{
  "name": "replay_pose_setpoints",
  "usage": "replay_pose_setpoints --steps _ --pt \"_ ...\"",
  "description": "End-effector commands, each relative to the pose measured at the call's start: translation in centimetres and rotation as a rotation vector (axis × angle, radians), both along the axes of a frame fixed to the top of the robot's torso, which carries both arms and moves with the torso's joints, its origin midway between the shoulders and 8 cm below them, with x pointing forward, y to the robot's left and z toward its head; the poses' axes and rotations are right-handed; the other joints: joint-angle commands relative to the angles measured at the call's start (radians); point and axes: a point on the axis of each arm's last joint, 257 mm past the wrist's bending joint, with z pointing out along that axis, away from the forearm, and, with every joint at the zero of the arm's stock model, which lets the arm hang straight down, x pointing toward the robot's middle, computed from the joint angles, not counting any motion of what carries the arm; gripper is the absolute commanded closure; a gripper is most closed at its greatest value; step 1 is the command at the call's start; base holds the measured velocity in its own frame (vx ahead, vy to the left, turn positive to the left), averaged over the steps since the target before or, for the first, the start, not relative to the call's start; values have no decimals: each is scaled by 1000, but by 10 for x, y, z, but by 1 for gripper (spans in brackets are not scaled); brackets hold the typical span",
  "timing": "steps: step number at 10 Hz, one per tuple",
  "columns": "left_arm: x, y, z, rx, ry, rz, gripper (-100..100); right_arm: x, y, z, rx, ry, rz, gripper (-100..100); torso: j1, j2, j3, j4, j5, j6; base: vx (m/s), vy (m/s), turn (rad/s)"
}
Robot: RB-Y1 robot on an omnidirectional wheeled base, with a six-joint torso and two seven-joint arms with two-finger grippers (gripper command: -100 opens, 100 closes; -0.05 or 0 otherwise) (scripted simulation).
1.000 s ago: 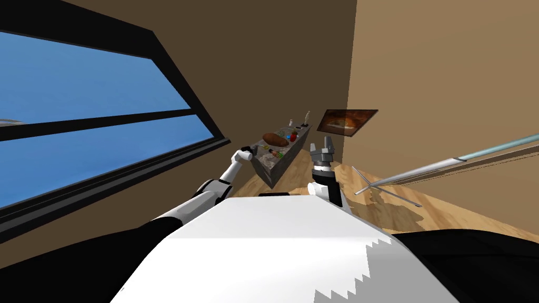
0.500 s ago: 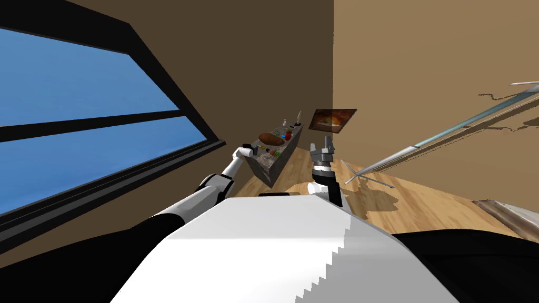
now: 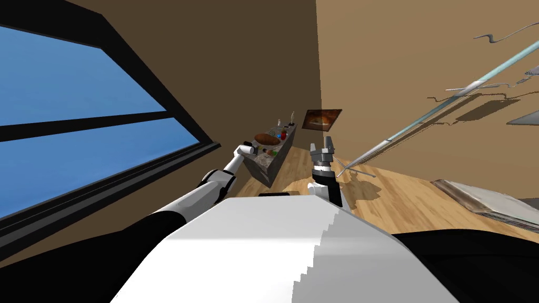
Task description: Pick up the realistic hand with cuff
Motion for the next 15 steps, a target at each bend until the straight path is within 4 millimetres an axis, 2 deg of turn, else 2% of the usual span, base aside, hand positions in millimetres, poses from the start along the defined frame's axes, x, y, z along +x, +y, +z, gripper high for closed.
replay_pose_setpoints --steps 1,5,9,10,11,12,13,14,15 --pt "0 -2 -5 -4 37 6 -100 0 0 0 0 0 0 0 0 0 0 0 0 0 -7 19 -129" --pt "-6 -8 -18 -15 119 17 -100 0 0 0 0 0 0 0 -1 -2 -1 -1 0 0 12 6 -182" --pt "-20 -14 -42 -23 197 23 -100 0 0 0 0 0 0 0 -4 -5 -3 -1 -1 0 56 -26 -146" --pt "-17 -13 -37 -22 187 23 -100 0 0 0 0 0 0 0 -4 -6 -3 -1 -1 0 32 -14 -9" --pt "-17 -14 -38 -22 189 22 0 0 0 0 0 0 0 0 -3 -4 -3 -1 -1 0 6 -3 2" --pt "-15 8 -41 -24 189 39 -100 0 0 0 0 0 0 0 -2 -2 -1 -1 0 0 -13 -45 -150" --pt "-15 8 -41 -24 189 39 -100 0 0 0 0 0 0 0 -4 -1 -1 0 -1 0 -16 -48 -60" --pt "-13 29 -44 -25 187 57 -100 0 0 0 0 0 0 0 -4 0 0 0 -1 0 -18 -66 -136" --pt "-12 40 -45 -26 186 66 -100 0 0 0 0 0 0 0 -5 0 0 0 -1 0 -27 -71 -134"
